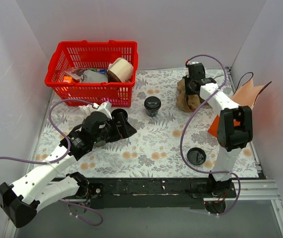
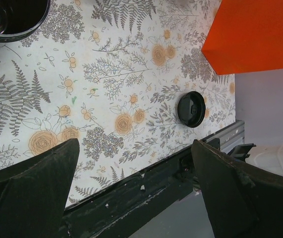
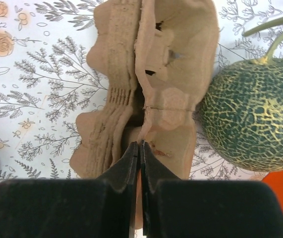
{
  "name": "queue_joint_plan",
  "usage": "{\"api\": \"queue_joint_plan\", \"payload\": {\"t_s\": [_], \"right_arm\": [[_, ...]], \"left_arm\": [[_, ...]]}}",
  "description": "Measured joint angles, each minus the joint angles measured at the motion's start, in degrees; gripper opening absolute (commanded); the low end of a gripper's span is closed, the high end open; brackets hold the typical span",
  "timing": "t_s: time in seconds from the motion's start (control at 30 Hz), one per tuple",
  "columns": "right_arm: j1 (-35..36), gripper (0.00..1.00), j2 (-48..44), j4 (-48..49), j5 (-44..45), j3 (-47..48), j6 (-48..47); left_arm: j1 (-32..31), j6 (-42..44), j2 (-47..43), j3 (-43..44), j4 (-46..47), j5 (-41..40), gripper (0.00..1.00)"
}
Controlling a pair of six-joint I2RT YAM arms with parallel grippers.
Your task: Pack the takeout coffee
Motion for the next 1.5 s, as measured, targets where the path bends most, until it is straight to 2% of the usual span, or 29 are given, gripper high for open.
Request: {"api": "queue_joint_plan", "payload": {"t_s": [0.23, 0.47, 0.87, 1.0, 1.23, 1.4, 1.5], "right_arm": [[3.3, 0.01, -0.3, 2.5, -0.3, -0.7, -2.6], [8.9, 0.01, -0.3, 2.6, 4.3, 0.5, -4.9], [11.2, 0.01, -2.6, 1.6, 11.8, 2.7, -4.7], [12.9, 0.01, -11.5, 1.7, 13.6, -1.4, -4.7], [18.8, 0.01, -36.1, 0.6, 13.0, -13.3, -2.3], [22.3, 0.01, -49.7, -2.3, 4.0, -19.6, 0.7], [22.7, 0.01, -55.6, -2.3, -8.2, -25.5, -0.5]], "left_arm": [[0.0, 0.0, 0.0, 0.0, 0.0, 0.0, 0.98], [0.0, 0.0, -0.3, -0.5, 0.0, 0.0, 0.98], [0.0, -0.4, -1.4, -1.0, 0.0, 0.0, 0.98], [0.0, -0.4, -2.0, -1.0, -0.1, 0.0, 0.98], [0.0, -0.9, -4.2, -0.7, -1.4, -0.1, 0.98], [0.0, -1.3, -5.5, 0.0, -3.9, -0.3, 0.98], [0.0, -1.5, -7.2, 0.9, -6.1, -1.6, 0.98]]}}
